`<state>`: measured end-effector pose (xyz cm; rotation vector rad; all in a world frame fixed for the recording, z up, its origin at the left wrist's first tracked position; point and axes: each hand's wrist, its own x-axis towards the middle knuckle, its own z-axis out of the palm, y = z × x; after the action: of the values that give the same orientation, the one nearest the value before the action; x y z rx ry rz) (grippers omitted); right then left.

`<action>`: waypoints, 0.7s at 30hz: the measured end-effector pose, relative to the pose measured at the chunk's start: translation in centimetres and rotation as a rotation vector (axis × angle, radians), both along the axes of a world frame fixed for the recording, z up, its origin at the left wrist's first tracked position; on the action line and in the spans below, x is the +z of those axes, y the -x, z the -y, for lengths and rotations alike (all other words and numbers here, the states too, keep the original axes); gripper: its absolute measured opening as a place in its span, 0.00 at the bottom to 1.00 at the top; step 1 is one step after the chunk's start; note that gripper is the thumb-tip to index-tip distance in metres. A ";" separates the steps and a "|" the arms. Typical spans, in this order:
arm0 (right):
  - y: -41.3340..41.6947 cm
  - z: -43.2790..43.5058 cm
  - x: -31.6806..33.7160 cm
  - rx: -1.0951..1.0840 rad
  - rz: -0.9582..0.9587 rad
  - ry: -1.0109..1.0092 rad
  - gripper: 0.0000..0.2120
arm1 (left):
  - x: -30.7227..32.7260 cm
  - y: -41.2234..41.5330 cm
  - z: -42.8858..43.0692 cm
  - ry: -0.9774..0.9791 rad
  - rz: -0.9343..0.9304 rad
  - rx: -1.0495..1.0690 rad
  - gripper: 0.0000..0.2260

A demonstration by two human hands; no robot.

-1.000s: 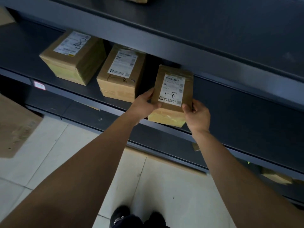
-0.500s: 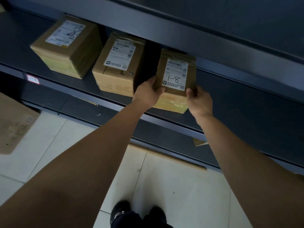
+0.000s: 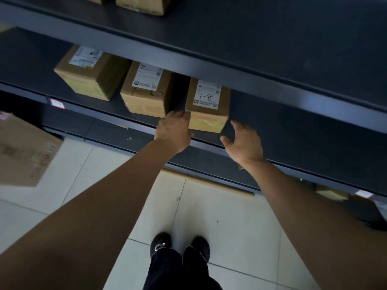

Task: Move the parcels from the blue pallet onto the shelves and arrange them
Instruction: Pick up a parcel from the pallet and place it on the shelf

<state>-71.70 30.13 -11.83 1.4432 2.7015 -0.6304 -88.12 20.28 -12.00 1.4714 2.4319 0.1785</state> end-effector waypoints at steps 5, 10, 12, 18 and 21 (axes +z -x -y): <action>-4.0 2.7 3.9 0.026 0.141 -0.028 0.28 | 4.1 -3.1 2.4 0.095 -0.058 -0.107 0.24; -8.7 6.7 7.6 -0.059 0.225 -0.022 0.28 | 7.3 -7.4 4.5 0.160 -0.076 -0.237 0.25; -10.7 8.4 9.4 -0.117 0.239 -0.004 0.28 | 8.9 -9.2 5.3 0.161 -0.107 -0.309 0.27; -17.7 14.0 15.8 -0.321 0.259 -0.010 0.27 | 14.1 -15.2 7.2 0.114 -0.153 -0.540 0.23; -22.0 16.9 18.9 -0.406 0.278 -0.032 0.27 | 16.8 -19.2 7.8 0.085 -0.163 -0.668 0.22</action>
<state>-49.66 13.26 7.11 1.9431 2.2378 -0.3580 -68.89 12.49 4.78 2.2200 1.8836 -0.1929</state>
